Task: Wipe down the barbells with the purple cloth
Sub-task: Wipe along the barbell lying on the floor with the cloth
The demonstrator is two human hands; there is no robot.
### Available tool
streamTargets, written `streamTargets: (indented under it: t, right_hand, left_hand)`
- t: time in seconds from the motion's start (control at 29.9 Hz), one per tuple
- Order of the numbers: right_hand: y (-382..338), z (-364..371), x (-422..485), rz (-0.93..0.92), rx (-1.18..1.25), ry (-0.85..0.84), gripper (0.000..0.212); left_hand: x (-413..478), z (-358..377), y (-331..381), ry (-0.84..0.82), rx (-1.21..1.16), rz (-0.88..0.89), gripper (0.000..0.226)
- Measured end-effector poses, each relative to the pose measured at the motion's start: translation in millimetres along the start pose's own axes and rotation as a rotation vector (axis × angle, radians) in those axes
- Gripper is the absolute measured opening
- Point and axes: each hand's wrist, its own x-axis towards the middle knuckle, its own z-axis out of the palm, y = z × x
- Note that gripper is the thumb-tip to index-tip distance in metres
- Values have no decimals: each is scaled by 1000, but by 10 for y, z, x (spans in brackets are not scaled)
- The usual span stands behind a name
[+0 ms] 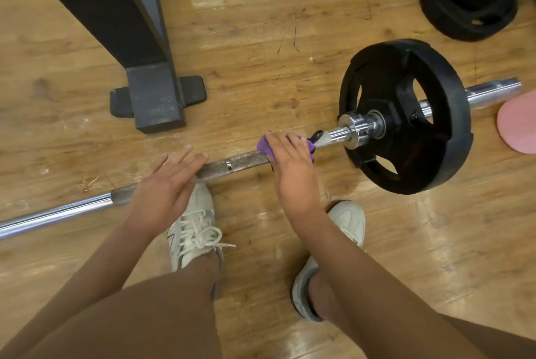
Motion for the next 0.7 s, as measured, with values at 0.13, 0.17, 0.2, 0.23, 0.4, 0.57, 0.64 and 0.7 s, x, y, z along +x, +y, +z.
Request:
streamTargets:
  t: [0.13, 0.17, 0.2, 0.23, 0.4, 0.57, 0.64, 0.7]
  right_hand:
    - [-42, 67, 98, -122, -19, -3, 49]
    - [22, 55, 128, -187, -48, -9, 54]
    - [104, 33, 170, -255, -87, -20, 61]
    - [187, 2, 213, -308, -126, -37, 68]
    - [367, -90, 371, -259, -134, 42, 63]
    - [150, 67, 364, -106, -31, 66, 43]
    - [205, 47, 422, -181, -57, 82, 43]
    - [354, -32, 520, -300, -126, 68, 48]
  left_hand:
    - [157, 159, 271, 125, 36, -106, 48]
    - [200, 208, 366, 132, 41, -141, 52]
    - [235, 256, 441, 125, 63, -153, 56]
    - [264, 294, 496, 115, 106, -133, 58]
    - [438, 342, 490, 110, 270, -94, 52]
    - [542, 357, 425, 129, 305, -99, 51]
    - [582, 355, 415, 164, 286, -112, 49]
    - [623, 353, 416, 207, 273, -123, 46]
